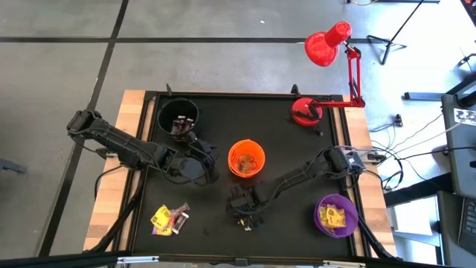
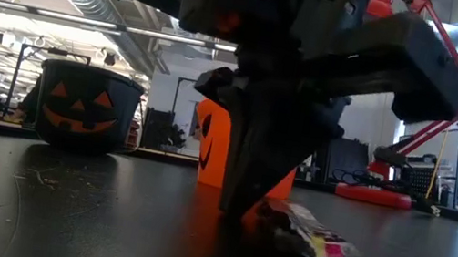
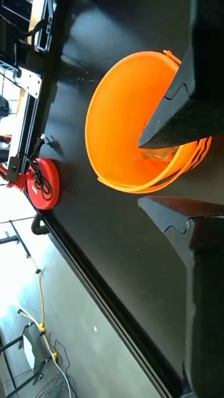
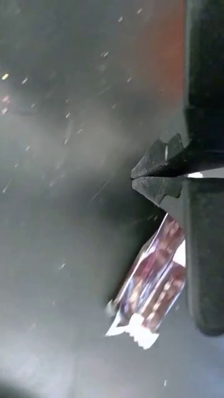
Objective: Sort candy
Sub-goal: Put the brown chocolate bar into the black bucket
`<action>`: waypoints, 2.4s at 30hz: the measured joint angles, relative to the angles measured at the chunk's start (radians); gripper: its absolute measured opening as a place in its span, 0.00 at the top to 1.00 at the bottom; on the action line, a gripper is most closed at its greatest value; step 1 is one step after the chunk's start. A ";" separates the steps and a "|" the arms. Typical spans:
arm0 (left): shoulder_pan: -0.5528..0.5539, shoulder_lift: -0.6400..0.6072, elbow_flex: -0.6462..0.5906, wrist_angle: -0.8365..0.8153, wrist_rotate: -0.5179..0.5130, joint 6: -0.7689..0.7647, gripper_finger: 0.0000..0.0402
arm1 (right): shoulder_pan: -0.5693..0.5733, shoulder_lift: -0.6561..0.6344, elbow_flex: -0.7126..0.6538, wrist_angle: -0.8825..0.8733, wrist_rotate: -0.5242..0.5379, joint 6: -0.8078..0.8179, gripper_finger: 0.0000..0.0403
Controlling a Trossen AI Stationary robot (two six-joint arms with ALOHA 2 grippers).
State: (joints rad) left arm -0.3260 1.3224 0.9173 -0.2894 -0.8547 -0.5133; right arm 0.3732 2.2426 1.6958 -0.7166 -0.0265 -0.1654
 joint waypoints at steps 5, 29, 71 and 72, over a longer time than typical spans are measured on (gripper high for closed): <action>0.000 0.000 0.000 -0.014 0.000 -0.001 0.69 | -0.004 -0.042 -0.009 -0.045 0.076 -0.011 1.00; -0.002 0.000 0.000 -0.015 0.004 -0.001 0.69 | 0.092 -0.231 -0.071 -0.167 0.165 -0.166 1.00; 0.006 0.001 0.000 -0.008 -0.039 -0.034 0.69 | 0.059 -0.191 -0.362 0.350 0.016 -0.460 0.45; 0.006 0.001 0.000 -0.009 -0.039 -0.035 0.69 | 0.057 -0.188 -0.362 0.347 0.014 -0.459 0.47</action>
State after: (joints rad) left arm -0.3202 1.3231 0.9173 -0.2981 -0.8932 -0.5479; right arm 0.4300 2.0547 1.3338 -0.3693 -0.0129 -0.6245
